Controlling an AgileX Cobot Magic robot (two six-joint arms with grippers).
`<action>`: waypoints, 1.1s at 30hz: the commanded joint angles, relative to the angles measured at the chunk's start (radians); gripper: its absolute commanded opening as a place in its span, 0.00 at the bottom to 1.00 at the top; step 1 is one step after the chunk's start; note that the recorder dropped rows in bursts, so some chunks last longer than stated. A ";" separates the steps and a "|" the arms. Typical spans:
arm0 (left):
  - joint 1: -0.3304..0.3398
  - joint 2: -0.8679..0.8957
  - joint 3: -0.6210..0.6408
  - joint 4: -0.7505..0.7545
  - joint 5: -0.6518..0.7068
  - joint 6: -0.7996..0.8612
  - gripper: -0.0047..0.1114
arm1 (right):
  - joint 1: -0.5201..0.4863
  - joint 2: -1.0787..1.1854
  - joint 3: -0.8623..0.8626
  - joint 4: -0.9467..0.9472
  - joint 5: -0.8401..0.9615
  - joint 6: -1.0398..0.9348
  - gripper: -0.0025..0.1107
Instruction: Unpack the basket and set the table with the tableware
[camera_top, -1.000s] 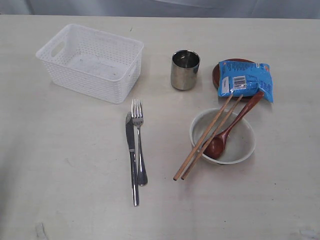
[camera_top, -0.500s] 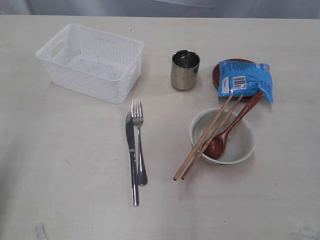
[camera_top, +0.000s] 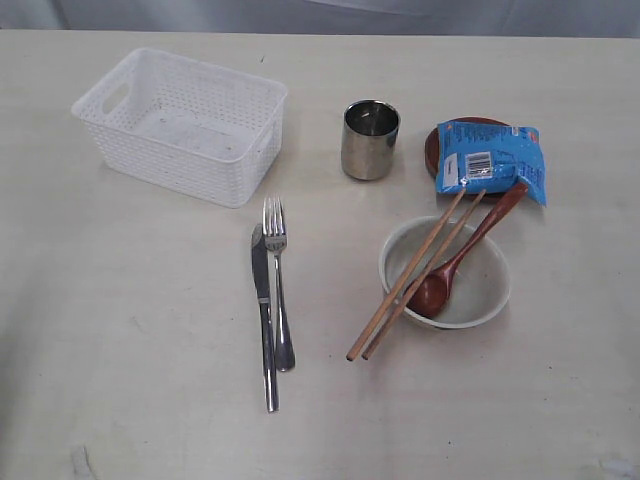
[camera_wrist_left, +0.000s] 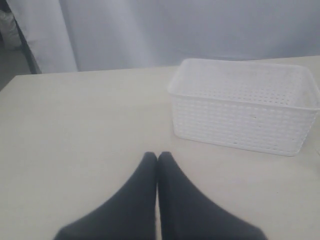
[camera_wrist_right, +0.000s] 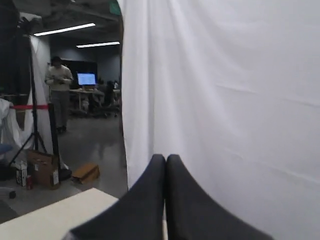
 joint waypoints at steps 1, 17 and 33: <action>0.002 -0.004 0.004 -0.005 -0.001 -0.002 0.04 | -0.256 -0.038 0.100 0.471 -0.337 -0.363 0.02; 0.002 -0.004 0.004 -0.005 -0.001 -0.002 0.04 | -0.724 -0.350 0.520 0.862 -0.409 -0.648 0.02; 0.002 -0.004 0.004 -0.005 -0.001 -0.002 0.04 | -0.724 -0.364 0.628 0.901 -0.048 -0.971 0.02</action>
